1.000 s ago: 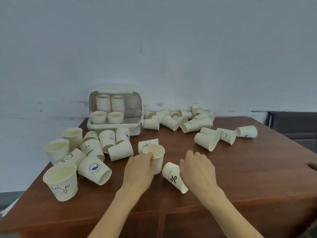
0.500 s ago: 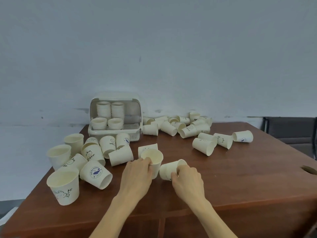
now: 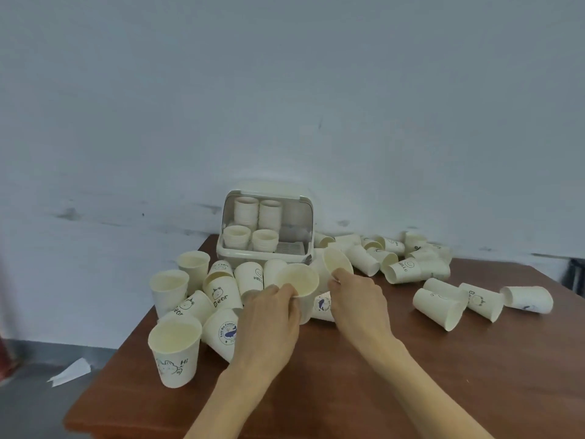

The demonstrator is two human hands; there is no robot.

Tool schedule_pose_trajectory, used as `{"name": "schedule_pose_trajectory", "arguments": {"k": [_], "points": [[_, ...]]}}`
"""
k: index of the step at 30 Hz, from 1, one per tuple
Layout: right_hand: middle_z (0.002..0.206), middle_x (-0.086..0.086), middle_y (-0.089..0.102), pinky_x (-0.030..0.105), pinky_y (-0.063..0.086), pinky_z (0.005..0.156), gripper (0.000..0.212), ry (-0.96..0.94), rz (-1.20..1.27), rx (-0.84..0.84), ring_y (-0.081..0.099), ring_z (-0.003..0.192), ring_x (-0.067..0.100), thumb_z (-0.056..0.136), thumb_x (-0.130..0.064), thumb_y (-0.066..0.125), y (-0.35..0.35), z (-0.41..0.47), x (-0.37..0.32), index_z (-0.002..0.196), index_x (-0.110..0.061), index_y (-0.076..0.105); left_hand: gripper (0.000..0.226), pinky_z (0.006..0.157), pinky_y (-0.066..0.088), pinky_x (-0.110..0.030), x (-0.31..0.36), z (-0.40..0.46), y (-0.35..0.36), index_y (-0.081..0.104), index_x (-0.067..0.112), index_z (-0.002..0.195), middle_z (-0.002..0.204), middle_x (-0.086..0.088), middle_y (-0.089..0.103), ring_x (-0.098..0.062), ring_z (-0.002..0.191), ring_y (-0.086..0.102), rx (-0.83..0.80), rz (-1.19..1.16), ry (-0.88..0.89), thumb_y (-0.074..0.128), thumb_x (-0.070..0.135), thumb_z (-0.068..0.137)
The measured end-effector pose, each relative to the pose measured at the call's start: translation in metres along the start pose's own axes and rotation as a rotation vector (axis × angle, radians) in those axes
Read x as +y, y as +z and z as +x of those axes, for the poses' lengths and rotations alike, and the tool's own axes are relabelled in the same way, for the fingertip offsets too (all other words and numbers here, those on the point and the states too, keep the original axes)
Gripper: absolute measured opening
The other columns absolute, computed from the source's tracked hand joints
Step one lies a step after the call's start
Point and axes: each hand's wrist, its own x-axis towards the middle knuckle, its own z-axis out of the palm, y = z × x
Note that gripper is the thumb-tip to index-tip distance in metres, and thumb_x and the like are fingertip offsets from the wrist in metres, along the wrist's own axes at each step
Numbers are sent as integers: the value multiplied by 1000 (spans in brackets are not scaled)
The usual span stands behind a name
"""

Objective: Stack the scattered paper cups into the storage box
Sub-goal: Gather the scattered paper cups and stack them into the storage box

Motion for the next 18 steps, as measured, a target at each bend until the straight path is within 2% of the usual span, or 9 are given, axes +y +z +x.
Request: {"name": "schedule_pose_trajectory", "arguments": {"k": [3, 6, 9, 13, 18], "points": [[72, 1, 54, 35, 38, 56, 17, -77, 41, 36, 51, 69, 26, 95, -19, 35, 20, 33, -15, 81, -19, 45, 19, 66, 39, -30, -11, -5, -8, 53, 25, 84, 79, 9, 53, -16, 80, 48, 13, -21, -11, 41, 31, 97], [69, 0, 51, 32, 30, 50, 19, -174, -19, 67, 49, 65, 23, 97, -19, 35, 42, 70, -25, 84, -16, 49, 17, 72, 42, -30, -24, -10, -15, 54, 30, 89, 85, 12, 54, -13, 81, 49, 19, -51, -18, 40, 35, 97], [74, 5, 52, 32, 33, 56, 21, -236, -76, 86, 48, 67, 26, 98, -19, 37, 59, 107, -36, 92, -11, 55, 15, 74, 44, -29, -30, -3, -22, 55, 33, 93, 85, 14, 55, -12, 83, 51, 31, -76, -22, 41, 35, 97], [88, 12, 63, 33, 35, 57, 22, -310, -134, 71, 59, 80, 35, 98, -18, 37, 81, 159, -58, 96, -7, 56, 15, 73, 43, -30, -33, 19, -32, 56, 29, 92, 81, 11, 56, -14, 82, 50, 68, -32, 11, 42, 33, 97], [93, 11, 62, 34, 35, 58, 16, -383, -208, 26, 58, 84, 32, 96, -14, 42, 103, 199, -80, 103, -7, 54, 16, 68, 43, -30, -45, 50, -43, 57, 26, 88, 77, 10, 56, -13, 77, 52, 83, 16, 37, 44, 29, 97]]}}
